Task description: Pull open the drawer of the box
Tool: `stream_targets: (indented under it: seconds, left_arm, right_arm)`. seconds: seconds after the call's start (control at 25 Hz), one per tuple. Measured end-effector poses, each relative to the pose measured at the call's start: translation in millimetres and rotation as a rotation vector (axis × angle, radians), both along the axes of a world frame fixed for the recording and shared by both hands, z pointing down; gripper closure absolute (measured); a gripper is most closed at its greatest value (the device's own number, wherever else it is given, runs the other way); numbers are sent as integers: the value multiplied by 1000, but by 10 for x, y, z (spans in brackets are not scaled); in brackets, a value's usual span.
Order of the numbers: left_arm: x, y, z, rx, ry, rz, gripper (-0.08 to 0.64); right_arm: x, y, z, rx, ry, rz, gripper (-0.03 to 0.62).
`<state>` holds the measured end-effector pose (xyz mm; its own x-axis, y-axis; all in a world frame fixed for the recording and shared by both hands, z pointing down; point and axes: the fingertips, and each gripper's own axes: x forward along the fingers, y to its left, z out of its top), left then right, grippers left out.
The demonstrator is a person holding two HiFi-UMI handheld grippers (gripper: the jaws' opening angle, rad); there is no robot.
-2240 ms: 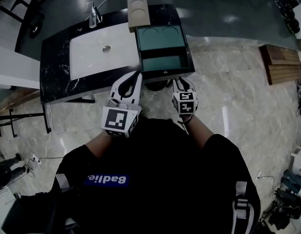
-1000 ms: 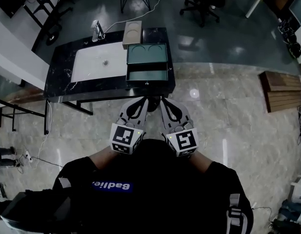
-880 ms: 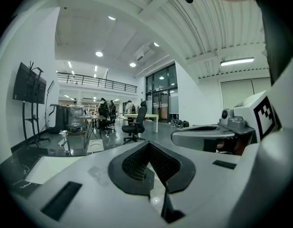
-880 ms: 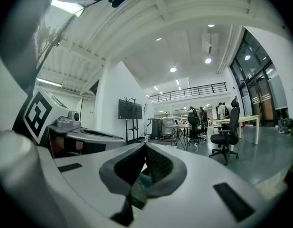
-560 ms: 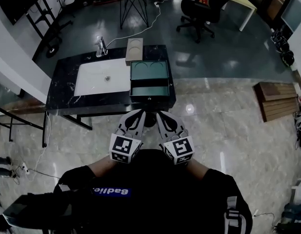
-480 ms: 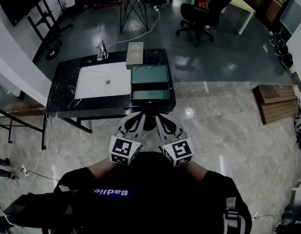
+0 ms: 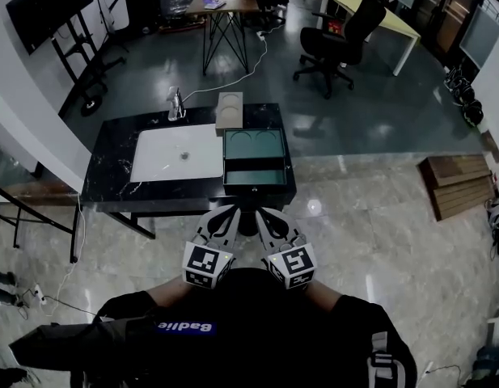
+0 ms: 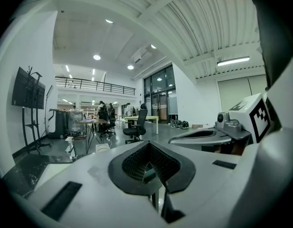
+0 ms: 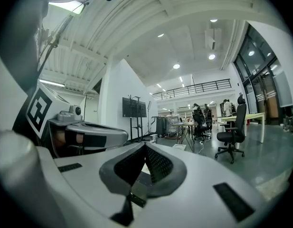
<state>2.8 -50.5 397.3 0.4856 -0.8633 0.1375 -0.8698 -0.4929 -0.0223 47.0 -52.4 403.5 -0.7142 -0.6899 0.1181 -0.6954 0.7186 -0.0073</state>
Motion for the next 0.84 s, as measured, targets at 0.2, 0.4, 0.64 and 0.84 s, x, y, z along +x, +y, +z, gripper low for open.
stream_targets:
  seconds: [0.2, 0.4, 0.64, 0.84]
  left_arm:
    - [-97, 3, -15, 7, 1, -7, 568]
    - [-198, 12, -38, 20, -2, -17, 568]
    - [-269, 38, -35, 29, -1, -26, 568]
    - [-332, 59, -28, 25, -3, -26, 568]
  right_arm:
    - [-66, -9, 23, 6, 0, 0, 591]
    - [-145, -2, 20, 1, -4, -3, 591]
    - [-221, 36, 61, -5, 2, -17, 591]
    - [-275, 50, 54, -3, 6, -19, 591]
